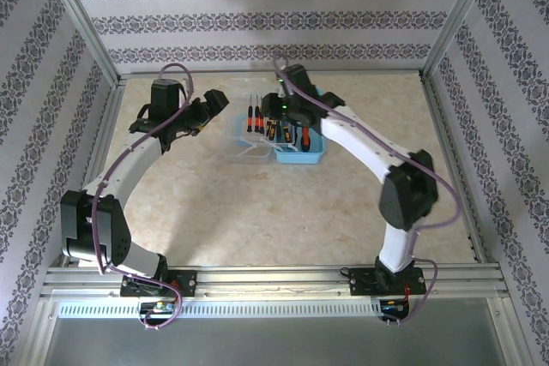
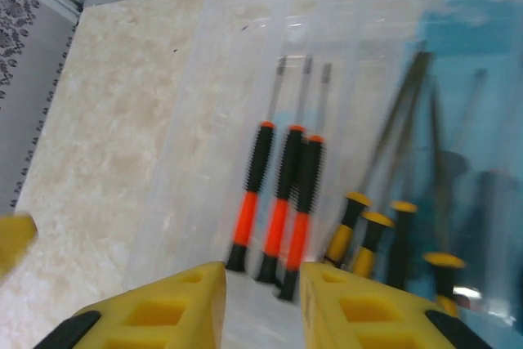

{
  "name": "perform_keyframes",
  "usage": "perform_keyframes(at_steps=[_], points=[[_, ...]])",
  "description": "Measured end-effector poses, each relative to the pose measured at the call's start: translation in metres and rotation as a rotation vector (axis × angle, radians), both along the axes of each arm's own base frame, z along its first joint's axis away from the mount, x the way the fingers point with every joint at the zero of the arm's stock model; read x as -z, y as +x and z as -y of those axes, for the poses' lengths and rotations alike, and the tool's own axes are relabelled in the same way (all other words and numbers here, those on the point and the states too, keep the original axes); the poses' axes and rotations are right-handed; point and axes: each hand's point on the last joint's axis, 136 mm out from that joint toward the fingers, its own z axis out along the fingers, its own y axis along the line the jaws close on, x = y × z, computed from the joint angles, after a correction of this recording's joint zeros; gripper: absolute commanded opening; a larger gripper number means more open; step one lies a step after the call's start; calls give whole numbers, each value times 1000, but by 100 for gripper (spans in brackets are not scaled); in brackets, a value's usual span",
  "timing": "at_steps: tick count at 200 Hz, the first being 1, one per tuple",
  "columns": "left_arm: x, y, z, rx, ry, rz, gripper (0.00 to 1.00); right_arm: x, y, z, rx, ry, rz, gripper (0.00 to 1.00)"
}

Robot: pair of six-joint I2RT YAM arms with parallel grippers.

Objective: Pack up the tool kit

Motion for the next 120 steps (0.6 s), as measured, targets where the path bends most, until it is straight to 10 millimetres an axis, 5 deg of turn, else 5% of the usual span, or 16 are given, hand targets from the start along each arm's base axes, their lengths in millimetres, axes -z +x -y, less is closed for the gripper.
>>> perform_keyframes(at_steps=[33, 71, 93, 120], points=[[8, 6, -34, -84, 60, -21, 74, 4, -7, 85, 94, -19, 36, 39], [26, 25, -53, -94, 129, -75, 70, 80, -21, 165, 194, 26, -94, 40], [51, 33, -60, -74, 170, -145, 63, 111, -36, 172, 186, 73, -154, 39], [81, 33, -61, -32, 204, -232, 55, 109, -34, 157, 145, 140, -114, 36]])
